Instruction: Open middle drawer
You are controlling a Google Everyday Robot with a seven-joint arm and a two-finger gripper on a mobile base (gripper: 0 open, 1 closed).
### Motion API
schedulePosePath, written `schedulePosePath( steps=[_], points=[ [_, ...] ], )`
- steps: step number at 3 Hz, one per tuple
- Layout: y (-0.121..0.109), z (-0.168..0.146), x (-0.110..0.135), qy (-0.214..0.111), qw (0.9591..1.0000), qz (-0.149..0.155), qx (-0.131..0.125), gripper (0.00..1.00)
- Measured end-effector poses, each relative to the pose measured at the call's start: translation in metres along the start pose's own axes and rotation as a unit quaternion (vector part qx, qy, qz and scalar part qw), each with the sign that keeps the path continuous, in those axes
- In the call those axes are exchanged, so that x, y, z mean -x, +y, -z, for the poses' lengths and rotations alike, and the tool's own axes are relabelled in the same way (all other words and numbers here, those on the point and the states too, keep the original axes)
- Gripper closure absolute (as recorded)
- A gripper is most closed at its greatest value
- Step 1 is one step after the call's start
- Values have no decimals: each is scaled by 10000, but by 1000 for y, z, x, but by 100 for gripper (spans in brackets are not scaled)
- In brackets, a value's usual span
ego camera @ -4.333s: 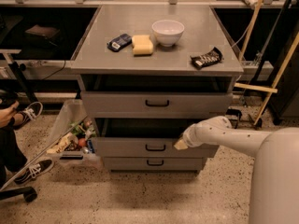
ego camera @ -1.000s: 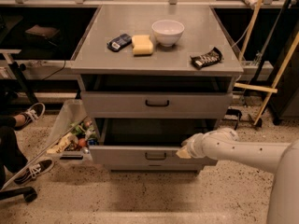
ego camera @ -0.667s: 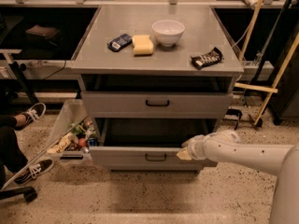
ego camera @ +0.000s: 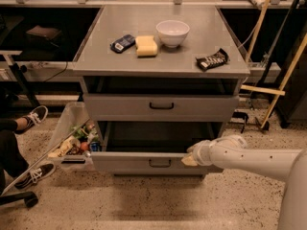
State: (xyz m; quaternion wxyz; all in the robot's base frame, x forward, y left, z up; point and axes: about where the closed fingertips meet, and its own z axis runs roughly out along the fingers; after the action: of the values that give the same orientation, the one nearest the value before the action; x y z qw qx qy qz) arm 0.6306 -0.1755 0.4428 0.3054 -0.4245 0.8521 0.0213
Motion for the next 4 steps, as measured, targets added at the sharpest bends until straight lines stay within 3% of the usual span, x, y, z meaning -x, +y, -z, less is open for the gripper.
schedulePosePath(
  steps=[4],
  points=[
    [11, 7, -9, -16, 10000, -42, 9, 100]
  ],
)
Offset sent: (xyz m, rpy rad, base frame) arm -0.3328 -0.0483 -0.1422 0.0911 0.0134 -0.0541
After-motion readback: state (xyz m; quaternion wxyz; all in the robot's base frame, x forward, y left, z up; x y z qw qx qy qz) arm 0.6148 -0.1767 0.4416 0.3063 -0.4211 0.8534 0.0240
